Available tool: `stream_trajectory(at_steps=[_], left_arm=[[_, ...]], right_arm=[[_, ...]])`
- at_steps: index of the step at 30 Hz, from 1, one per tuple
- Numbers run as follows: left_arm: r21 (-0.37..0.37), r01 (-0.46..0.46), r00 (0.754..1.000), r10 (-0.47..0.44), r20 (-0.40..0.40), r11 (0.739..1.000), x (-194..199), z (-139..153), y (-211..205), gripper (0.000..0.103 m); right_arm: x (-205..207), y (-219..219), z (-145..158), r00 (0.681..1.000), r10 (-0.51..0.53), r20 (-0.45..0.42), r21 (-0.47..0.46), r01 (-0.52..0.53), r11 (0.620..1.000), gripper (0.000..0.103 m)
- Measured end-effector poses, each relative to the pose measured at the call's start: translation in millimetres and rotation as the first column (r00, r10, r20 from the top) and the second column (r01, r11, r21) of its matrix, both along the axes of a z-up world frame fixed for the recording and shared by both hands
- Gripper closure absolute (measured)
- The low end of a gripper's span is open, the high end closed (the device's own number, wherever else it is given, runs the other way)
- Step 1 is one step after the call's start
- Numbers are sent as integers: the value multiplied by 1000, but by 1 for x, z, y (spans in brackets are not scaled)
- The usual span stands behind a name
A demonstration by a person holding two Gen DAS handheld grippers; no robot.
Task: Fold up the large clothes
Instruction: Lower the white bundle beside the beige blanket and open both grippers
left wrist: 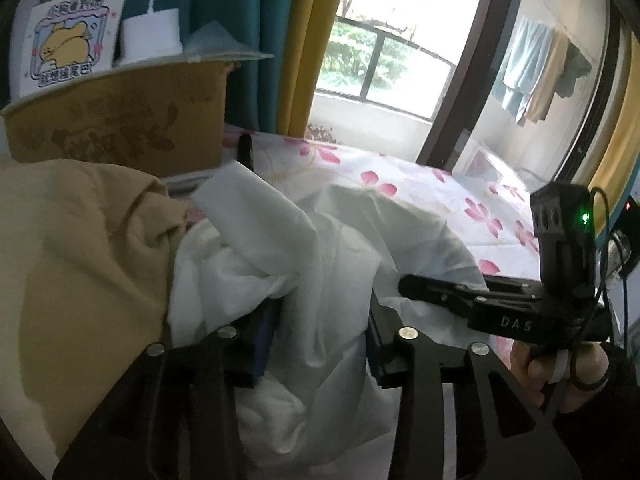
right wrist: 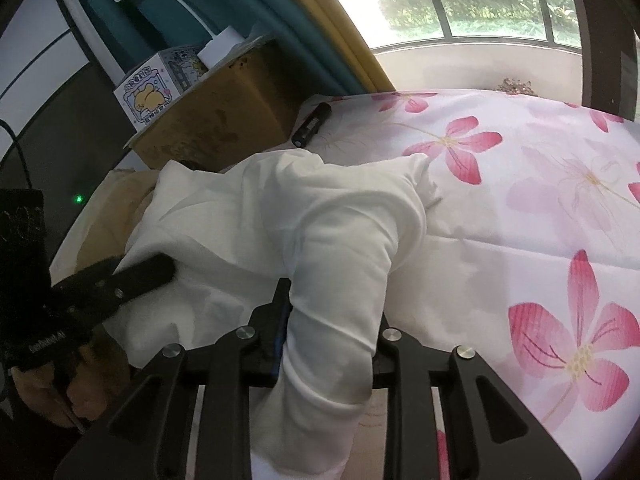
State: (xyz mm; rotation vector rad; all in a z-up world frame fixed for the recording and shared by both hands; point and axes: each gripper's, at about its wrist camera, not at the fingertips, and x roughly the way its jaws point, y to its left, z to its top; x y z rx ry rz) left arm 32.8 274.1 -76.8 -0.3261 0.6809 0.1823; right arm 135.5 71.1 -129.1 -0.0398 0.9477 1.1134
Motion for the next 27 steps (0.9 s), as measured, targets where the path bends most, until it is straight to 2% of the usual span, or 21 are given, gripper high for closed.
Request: stream_trajectory(at_steps=[5,10,24,26,27], left_arm=[[-38,-16,999,14,-37,999,-3,-7,2,60],[-37,-18,997,16,-75,999,-7,-16,-5,60],[-34,-2,996,-1,-87,999,-14,-22,-21,60],[-32,-12,994,8,-106,999,-10,-29,-19,58],[-33,-18,993,14,-113,999,-8,-31,-19,57]], right_arm=[[-2,-8,-1,1000,-8,-4,-8,8,1000,75],[-4,-15,-3,1000,-20,3,-22,20,1000,71],[-16,-42,-5,999,-35,19,-35,35,999,68],[-16,-44,-5,999,-40,24,-37,41,998,65],[-17,-45,-5,998,-48,30,-39,49,998,59]])
